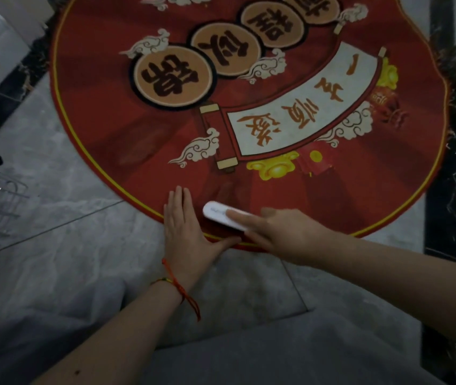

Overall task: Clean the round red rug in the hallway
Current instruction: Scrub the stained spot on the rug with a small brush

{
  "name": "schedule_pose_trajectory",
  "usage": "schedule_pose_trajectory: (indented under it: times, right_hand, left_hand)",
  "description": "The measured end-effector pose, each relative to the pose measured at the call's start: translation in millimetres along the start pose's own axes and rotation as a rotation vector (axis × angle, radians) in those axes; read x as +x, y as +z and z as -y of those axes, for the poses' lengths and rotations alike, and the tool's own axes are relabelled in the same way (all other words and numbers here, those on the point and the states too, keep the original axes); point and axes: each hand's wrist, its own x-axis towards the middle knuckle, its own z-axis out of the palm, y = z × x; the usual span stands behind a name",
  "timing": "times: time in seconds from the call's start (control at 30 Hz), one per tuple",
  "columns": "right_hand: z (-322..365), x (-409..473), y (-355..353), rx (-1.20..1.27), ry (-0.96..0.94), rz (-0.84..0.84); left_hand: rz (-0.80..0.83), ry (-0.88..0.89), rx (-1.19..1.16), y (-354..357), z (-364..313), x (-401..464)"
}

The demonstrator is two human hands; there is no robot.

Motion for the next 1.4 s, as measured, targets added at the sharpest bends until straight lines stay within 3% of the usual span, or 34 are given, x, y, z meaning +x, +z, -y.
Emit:
schedule_pose_trajectory:
  times: [0.07, 0.2, 0.37, 0.53, 0.7, 0.87, 1.03, 1.2, 1.4]
  right_hand:
    - [-1, 3, 1, -0.013, -0.007, -0.006]
    - [-28, 20, -9, 0.015, 0.171, -0.081]
    - [2, -10, 3, 0.010, -0.017, 0.035]
    - [-33, 12, -12, 0.037, 0.196, -0.082]
    - [-1, -13, 3, -0.001, -0.006, 0.016]
    - [-34, 10, -8, 0.021, 0.177, -0.074]
    - [-6, -18, 6, 0.034, -0.005, 0.008]
    - [-40, 15, -10, 0.012, 0.199, -0.083]
    - [-15, -19, 1, -0.013, 0.027, -0.002]
  left_hand:
    - [-0.003, -0.002, 0.002, 0, 1, 0]
    - [-0.008, 0.017, 0.034, 1, 1, 1]
    - [-0.014, 0.011, 0.019, 1, 1, 0]
    - [-0.022, 0.012, 0.039, 2, -1, 1]
    - [-0.010, 0.004, 0.028, 2, 0, 1]
    - [-0.026, 0.007, 0.044, 3, 0, 2]
    - [-0.033, 0.006, 0.023, 4, 0, 2]
    - [-0.048, -0.010, 0.050, 7, -5, 3]
    - [-0.040, -0.015, 0.040, 8, -5, 2]
